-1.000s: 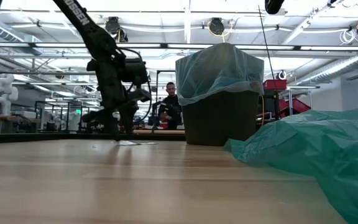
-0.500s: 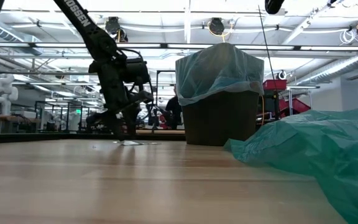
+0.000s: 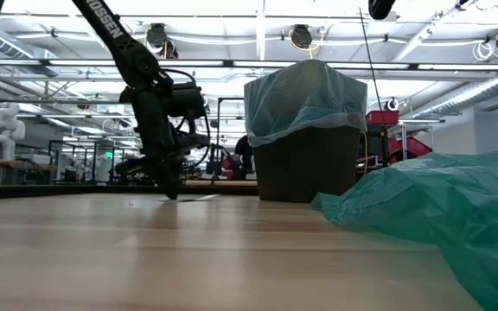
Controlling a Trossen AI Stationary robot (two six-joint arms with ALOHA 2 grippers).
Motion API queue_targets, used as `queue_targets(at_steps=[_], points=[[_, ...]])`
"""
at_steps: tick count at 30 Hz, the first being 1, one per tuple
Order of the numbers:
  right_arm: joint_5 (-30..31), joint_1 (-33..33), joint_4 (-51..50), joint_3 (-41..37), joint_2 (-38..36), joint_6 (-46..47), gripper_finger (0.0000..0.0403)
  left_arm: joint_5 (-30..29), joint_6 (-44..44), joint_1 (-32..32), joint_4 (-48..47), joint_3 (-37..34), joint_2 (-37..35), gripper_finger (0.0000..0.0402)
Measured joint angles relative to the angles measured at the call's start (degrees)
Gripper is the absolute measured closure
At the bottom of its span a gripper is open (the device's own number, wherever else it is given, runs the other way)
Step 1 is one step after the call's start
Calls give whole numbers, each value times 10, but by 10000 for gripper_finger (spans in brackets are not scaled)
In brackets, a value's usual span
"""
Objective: Place trash/remove bag and relplace
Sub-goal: Put the brown napkin into the black trash bin
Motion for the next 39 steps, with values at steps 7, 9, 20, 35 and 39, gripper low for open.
queue_targets(at_steps=[7,9,20,35,39], points=[[0,0,0,0,0,-1,318,31,1,1,-26,8,-23,396],[0,0,0,0,0,-1,318,52,6,3,-35,11,-28,395],[0,0,0,0,0,-1,319,62,13,9,-68,10,-31,328],[0,0,0,0,0,-5,319,97,-1,12,-30,11,3,235],[0,0,0,0,0,-5,319,99,-2,12,-23,11,7,235]])
